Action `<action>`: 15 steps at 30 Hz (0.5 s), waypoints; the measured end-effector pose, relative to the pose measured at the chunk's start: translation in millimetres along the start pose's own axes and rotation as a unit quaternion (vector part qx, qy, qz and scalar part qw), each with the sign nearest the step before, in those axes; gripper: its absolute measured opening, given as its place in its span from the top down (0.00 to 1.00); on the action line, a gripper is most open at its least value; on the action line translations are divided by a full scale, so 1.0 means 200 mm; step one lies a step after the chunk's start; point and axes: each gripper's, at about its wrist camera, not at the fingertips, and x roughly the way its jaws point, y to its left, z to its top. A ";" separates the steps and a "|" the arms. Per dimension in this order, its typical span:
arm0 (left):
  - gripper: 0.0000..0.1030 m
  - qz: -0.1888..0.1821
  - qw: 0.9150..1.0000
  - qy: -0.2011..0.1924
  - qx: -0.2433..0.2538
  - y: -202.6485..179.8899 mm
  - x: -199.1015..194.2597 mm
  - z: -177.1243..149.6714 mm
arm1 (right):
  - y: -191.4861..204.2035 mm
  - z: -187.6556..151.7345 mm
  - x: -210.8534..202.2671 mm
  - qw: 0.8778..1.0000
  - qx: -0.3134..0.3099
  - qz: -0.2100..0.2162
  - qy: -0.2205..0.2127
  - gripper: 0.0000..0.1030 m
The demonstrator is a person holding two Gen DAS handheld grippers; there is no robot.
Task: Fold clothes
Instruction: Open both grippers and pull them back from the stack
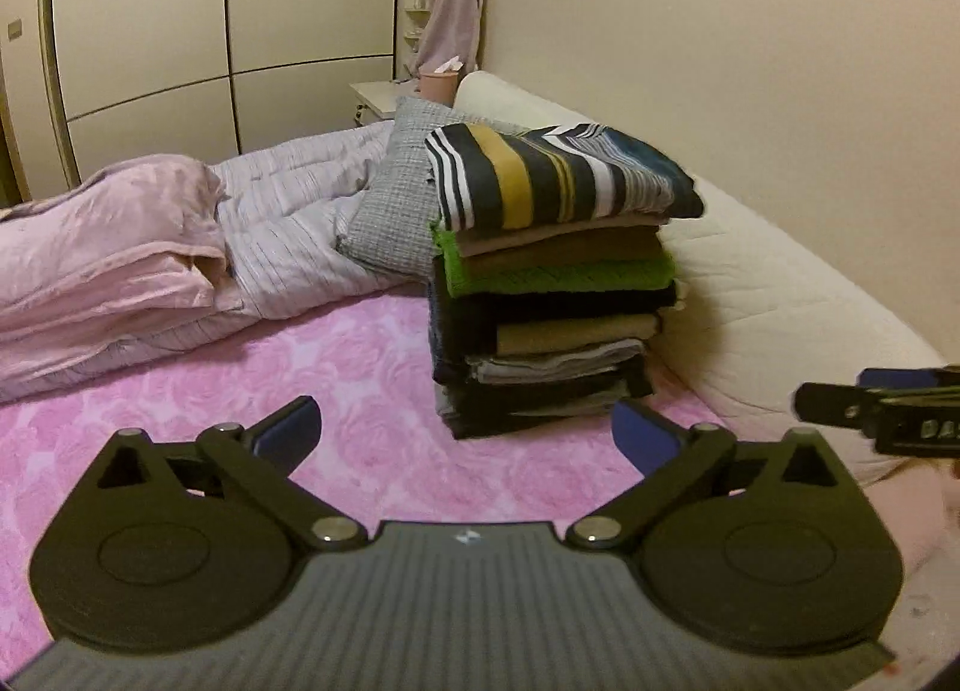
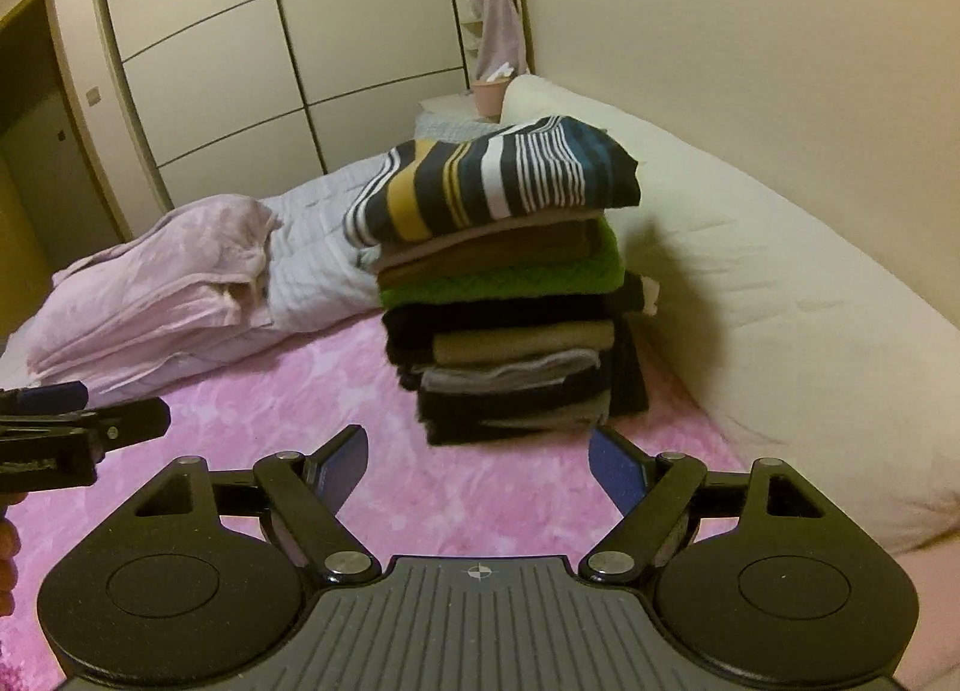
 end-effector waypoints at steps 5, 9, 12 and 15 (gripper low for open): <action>0.01 0.014 1.000 0.017 -0.014 -0.03 -0.13 -0.04 | 0.04 -0.02 -0.11 1.000 -0.008 0.024 0.009 0.24; 0.01 0.007 0.999 0.036 -0.026 -0.06 -0.17 -0.06 | 0.04 -0.03 -0.15 0.999 -0.022 0.023 0.019 0.24; 0.01 0.008 0.999 0.036 -0.024 -0.09 -0.19 -0.07 | 0.03 -0.04 -0.15 0.999 -0.022 0.028 0.024 0.24; 0.01 0.009 0.999 0.038 -0.029 -0.11 -0.20 -0.09 | 0.03 -0.06 -0.15 0.999 -0.030 0.030 0.029 0.24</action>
